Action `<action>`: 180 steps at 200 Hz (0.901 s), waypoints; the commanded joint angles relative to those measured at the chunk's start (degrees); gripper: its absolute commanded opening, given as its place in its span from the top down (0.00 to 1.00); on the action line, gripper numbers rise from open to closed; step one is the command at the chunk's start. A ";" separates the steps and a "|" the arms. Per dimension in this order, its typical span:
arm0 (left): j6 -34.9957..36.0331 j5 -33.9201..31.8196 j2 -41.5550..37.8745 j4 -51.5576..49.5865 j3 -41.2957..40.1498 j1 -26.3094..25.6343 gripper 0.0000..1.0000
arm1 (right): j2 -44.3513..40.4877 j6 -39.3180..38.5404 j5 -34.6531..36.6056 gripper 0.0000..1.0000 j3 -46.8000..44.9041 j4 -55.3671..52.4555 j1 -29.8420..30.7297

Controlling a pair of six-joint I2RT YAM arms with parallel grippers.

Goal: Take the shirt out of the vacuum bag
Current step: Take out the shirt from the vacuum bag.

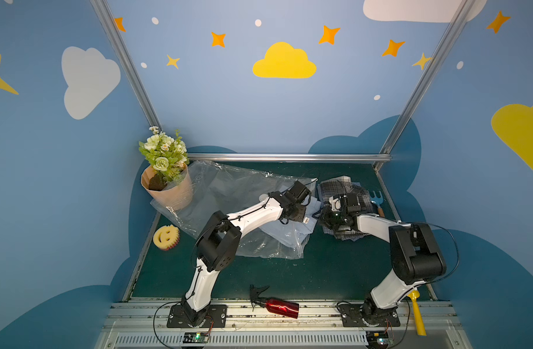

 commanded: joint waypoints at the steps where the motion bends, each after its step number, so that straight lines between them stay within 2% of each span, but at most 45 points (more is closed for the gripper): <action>1: -0.30 0.58 -1.94 0.70 0.00 0.50 0.91 | 0.94 -0.65 1.59 0.55 -1.20 -0.48 0.34; 97: -0.94 -0.04 -3.69 0.65 -1.28 0.75 0.92 | 11.07 3.69 -0.09 0.56 2.68 9.57 1.51; 112: -0.93 0.20 -3.71 0.71 -1.30 0.76 0.91 | 11.81 4.51 0.03 0.60 2.67 11.24 1.74; 137: -0.96 0.32 -4.30 1.26 -1.85 0.81 0.88 | 12.19 6.05 -0.68 0.74 3.05 12.26 1.86; 149: -1.16 0.46 -4.75 1.81 -2.56 0.92 0.80 | 11.68 6.11 -0.46 0.83 3.22 12.38 2.15; 156: -1.27 0.81 -5.09 2.20 -3.00 1.12 0.70 | 11.57 5.81 -0.22 0.89 3.71 12.17 2.19; 169: -1.40 1.13 -5.93 3.29 -3.95 1.48 0.46 | 12.26 5.01 -0.25 1.00 5.78 10.73 2.54; 174: -1.54 1.46 -6.29 3.70 -4.26 1.66 0.38 | 12.77 4.88 -0.33 1.00 6.53 10.60 2.63; 180: -1.59 1.82 -6.81 4.27 -4.81 1.90 0.32 | 13.33 4.83 -0.60 1.00 7.42 10.58 2.75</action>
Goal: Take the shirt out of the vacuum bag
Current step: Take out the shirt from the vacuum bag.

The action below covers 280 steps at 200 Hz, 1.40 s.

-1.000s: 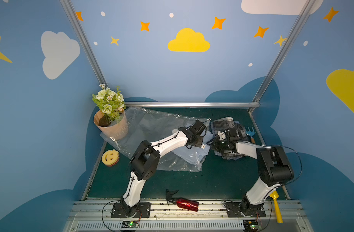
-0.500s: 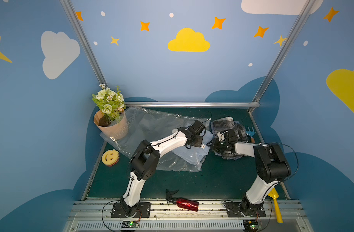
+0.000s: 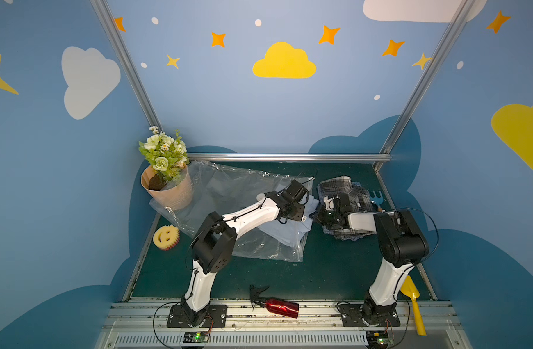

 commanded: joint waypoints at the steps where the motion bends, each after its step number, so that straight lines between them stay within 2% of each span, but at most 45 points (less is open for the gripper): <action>1: -0.44 0.98 -3.31 2.12 -1.62 1.18 0.32 | 2.03 -0.71 -0.08 1.00 3.98 -0.86 0.87; 33: -1.58 1.78 -7.90 5.70 -5.65 3.57 0.30 | 3.20 -1.45 0.33 1.00 7.27 -2.09 0.64; 69: -5.07 2.10 -10.51 11.17 -13.04 10.63 0.36 | 2.52 -3.43 -0.13 1.00 9.52 -4.89 -0.05; 90: -7.74 0.75 -9.30 14.96 -16.90 14.58 0.46 | 1.64 -4.99 -0.30 1.00 10.75 -7.21 -0.69; 106: -10.30 -0.02 -7.41 16.44 -18.45 16.96 0.60 | 1.50 -5.87 -0.77 1.00 11.71 -8.82 -1.16; 125: -13.74 1.37 -5.46 18.29 -19.78 19.61 0.72 | 1.12 -6.73 -1.35 1.00 12.39 -10.21 -1.77; 175: -15.40 3.09 -0.50 20.12 -19.00 23.35 0.91 | -2.33 -8.63 -1.87 1.00 12.60 -13.93 -3.89; 203: -15.99 4.46 2.60 21.42 -18.76 24.21 0.96 | -4.79 -10.26 -2.46 1.00 13.23 -16.79 -5.02; 253: -17.42 6.47 5.75 23.96 -20.30 24.38 0.96 | -8.80 -13.11 -4.31 1.00 14.53 -23.07 -7.12; 280: -17.09 6.22 5.59 23.89 -20.74 24.47 0.96 | -10.93 -15.10 -7.13 1.00 15.97 -28.78 -10.60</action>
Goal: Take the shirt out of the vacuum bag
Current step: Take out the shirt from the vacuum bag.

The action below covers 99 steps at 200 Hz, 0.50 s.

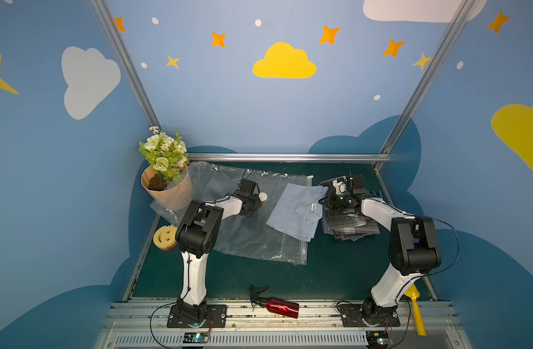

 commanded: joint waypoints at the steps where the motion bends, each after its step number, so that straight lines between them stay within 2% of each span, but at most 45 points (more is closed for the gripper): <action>1: -0.29 0.40 2.01 -1.42 -1.53 0.14 0.96 | -3.68 -2.93 -3.28 1.00 2.28 -6.03 -3.18; 64: -0.37 0.97 2.08 -0.30 -2.43 0.42 0.96 | -12.36 -9.56 -0.49 1.00 0.71 -17.84 -12.30; 99: 0.72 0.49 2.12 -1.79 -1.31 1.00 0.96 | -10.05 -13.97 2.25 1.00 2.59 -25.34 -17.53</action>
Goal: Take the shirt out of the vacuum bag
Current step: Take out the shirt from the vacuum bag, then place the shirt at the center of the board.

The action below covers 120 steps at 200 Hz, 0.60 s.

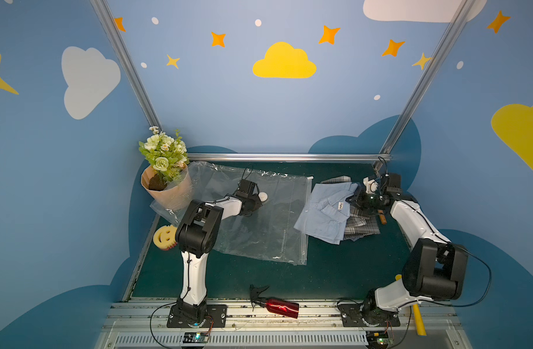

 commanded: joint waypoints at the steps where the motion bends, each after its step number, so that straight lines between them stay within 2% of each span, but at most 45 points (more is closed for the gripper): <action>1: 1.03 -0.19 2.13 -3.81 -0.40 0.66 0.96 | 2.01 -4.86 2.01 1.00 2.27 -8.25 -2.81; 20: 2.09 0.84 1.35 -4.24 0.23 0.62 0.95 | 4.66 -4.61 1.66 1.00 2.19 -6.47 -5.28; 47: 3.67 0.46 -1.35 -6.88 1.89 -0.05 0.87 | 7.96 -3.63 2.45 1.00 1.69 -3.18 -6.86; 72: 6.20 0.96 -5.08 -9.85 4.36 -1.16 0.70 | 10.40 -2.32 2.28 1.00 0.67 -0.05 -8.24; 102: 9.34 2.26 -7.30 -13.91 11.06 -5.80 0.45 | 12.54 -1.17 1.61 1.00 -1.63 3.33 -9.28; 120: 10.00 6.64 -5.50 -16.84 17.33 -8.18 0.40 | 13.03 0.08 1.00 1.00 -3.29 5.63 -9.80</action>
